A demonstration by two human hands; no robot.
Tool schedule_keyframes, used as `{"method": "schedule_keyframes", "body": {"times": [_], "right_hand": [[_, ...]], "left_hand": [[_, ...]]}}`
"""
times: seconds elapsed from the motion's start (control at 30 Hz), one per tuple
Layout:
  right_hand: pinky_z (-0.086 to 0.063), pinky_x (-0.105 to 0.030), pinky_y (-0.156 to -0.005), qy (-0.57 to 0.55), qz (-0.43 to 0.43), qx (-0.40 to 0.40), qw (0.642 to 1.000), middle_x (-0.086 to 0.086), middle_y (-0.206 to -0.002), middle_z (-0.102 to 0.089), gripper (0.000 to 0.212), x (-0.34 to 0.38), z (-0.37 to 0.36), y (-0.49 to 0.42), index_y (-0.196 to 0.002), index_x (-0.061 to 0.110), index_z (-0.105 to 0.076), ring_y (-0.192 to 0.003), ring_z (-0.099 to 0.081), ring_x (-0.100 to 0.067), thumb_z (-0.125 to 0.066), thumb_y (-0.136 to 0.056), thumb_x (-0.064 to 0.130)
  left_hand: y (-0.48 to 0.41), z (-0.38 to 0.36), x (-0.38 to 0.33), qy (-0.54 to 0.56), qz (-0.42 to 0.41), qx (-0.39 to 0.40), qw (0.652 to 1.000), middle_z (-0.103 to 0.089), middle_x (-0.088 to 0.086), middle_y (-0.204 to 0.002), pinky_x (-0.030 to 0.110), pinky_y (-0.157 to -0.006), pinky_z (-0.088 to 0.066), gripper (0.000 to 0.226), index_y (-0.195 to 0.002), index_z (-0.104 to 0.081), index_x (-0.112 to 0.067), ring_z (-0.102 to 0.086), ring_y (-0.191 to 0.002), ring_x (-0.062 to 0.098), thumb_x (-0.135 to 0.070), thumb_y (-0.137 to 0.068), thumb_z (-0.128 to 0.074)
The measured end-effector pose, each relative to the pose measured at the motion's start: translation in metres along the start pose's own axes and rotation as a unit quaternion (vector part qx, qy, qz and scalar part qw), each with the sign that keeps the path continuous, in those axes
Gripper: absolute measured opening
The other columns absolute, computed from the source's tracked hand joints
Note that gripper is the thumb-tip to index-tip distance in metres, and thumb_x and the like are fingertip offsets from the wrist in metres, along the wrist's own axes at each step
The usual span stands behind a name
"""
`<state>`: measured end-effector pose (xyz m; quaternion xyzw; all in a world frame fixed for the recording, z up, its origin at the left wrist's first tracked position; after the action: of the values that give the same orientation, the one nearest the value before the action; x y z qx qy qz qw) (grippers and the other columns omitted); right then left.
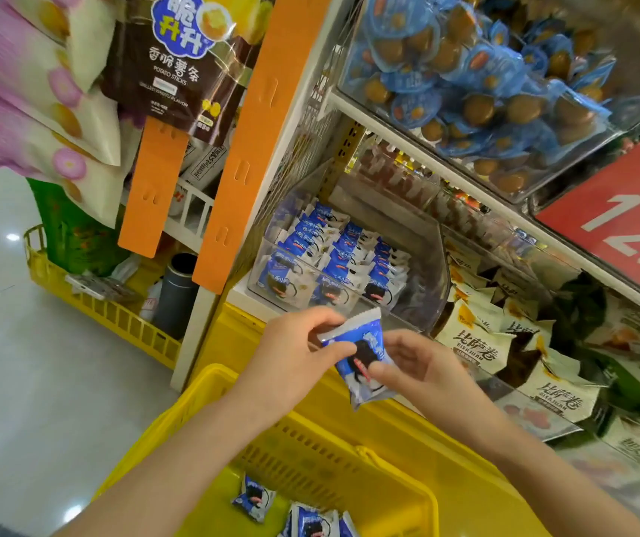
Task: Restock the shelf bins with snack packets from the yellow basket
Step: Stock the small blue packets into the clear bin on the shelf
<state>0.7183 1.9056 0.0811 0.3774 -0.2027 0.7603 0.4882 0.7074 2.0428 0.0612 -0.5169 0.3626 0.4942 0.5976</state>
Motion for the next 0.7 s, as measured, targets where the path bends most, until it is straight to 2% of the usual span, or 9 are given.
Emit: {"method": "schedule_keyframes", "body": {"times": [0.1,0.2,0.23,0.3,0.43,0.53,0.63,0.7], "right_hand": [[-0.055,-0.017,-0.072,0.018,0.008,-0.059,0.998,0.014,-0.093,-0.071,0.02,0.017,0.029,-0.01,-0.1,0.025,-0.062,-0.084,-0.068,-0.003,-0.063,-0.08,0.03],[-0.054,-0.017,-0.063,0.104,0.017,-0.189,0.976,0.014,-0.088,-0.069,0.018,0.032,0.072,-0.03,-0.1,0.024,-0.059,-0.079,-0.066,0.0,-0.062,-0.085,0.031],[-0.052,-0.016,-0.065,0.166,0.021,-0.224,0.96,0.015,-0.094,-0.065,0.021,0.036,0.083,-0.039,-0.104,0.024,-0.057,-0.081,-0.063,0.001,-0.062,-0.086,0.032],[-0.047,-0.02,-0.074,0.277,0.006,-0.244,0.929,0.004,-0.106,-0.063,0.032,0.034,0.094,-0.063,-0.116,0.018,-0.057,-0.087,-0.058,-0.005,-0.062,-0.087,0.031],[-0.044,-0.032,-0.078,0.413,-0.122,-0.177,0.885,-0.008,-0.122,-0.059,0.044,-0.005,0.1,-0.113,-0.128,0.014,-0.052,-0.092,-0.057,-0.021,-0.06,-0.089,0.032],[-0.044,-0.034,-0.088,0.475,-0.127,-0.104,0.865,-0.011,-0.129,-0.056,0.049,-0.028,0.094,-0.137,-0.132,0.012,-0.049,-0.112,-0.056,-0.027,-0.061,-0.089,0.03],[-0.046,-0.033,-0.08,0.503,-0.15,-0.061,0.849,-0.013,-0.117,-0.061,0.043,-0.042,0.093,-0.149,-0.122,0.009,-0.056,-0.101,-0.059,-0.028,-0.066,-0.085,0.031],[-0.048,-0.035,-0.086,0.509,-0.167,-0.035,0.843,-0.011,-0.117,-0.061,0.047,-0.047,0.091,-0.157,-0.121,0.009,-0.056,-0.102,-0.058,-0.026,-0.07,-0.082,0.03]], "left_hand": [[-0.02,0.006,-0.02,-0.054,-0.062,-0.015,0.997,-0.058,-0.014,-0.099,0.008,-0.074,-0.046,0.02,-0.109,-0.059,-0.025,-0.055,-0.089,-0.002,-0.023,-0.089,-0.057],[-0.044,0.017,-0.028,-0.12,-0.11,-0.048,0.985,-0.053,-0.009,-0.112,0.012,-0.085,-0.038,0.024,-0.116,-0.055,-0.021,-0.049,-0.104,0.003,-0.024,-0.093,-0.05],[-0.053,0.018,-0.025,-0.159,-0.117,-0.046,0.979,-0.053,-0.008,-0.116,0.016,-0.089,-0.035,0.025,-0.118,-0.055,-0.021,-0.047,-0.108,0.006,-0.025,-0.094,-0.049],[-0.067,0.014,-0.013,-0.259,-0.125,-0.023,0.957,-0.054,-0.004,-0.119,0.025,-0.093,-0.031,0.027,-0.119,-0.053,-0.02,-0.045,-0.111,0.011,-0.03,-0.096,-0.043],[-0.082,0.005,0.011,-0.384,-0.144,0.008,0.912,-0.059,-0.006,-0.114,0.03,-0.099,-0.028,0.033,-0.114,-0.056,-0.023,-0.049,-0.108,0.012,-0.038,-0.098,-0.03],[-0.085,0.004,0.017,-0.392,-0.178,0.008,0.903,-0.062,-0.007,-0.109,0.029,-0.097,-0.027,0.043,-0.111,-0.059,-0.025,-0.052,-0.103,0.011,-0.04,-0.096,-0.021],[-0.085,0.005,0.017,-0.382,-0.205,0.006,0.901,-0.064,-0.006,-0.105,0.028,-0.094,-0.026,0.045,-0.108,-0.061,-0.024,-0.053,-0.099,0.011,-0.04,-0.095,-0.021],[-0.085,0.006,0.019,-0.381,-0.205,0.001,0.901,-0.064,-0.007,-0.107,0.028,-0.095,-0.024,0.041,-0.11,-0.059,-0.024,-0.052,-0.1,0.012,-0.039,-0.097,-0.023]]}}
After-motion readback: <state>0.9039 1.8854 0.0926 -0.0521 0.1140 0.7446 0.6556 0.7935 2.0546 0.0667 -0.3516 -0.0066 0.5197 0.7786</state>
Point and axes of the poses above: each hand's wrist, its own y-axis away from the middle knuckle, its own z-axis out of the back of the hand, x = y × z, the point moved 9 cm from there along -y, towards the middle knuckle
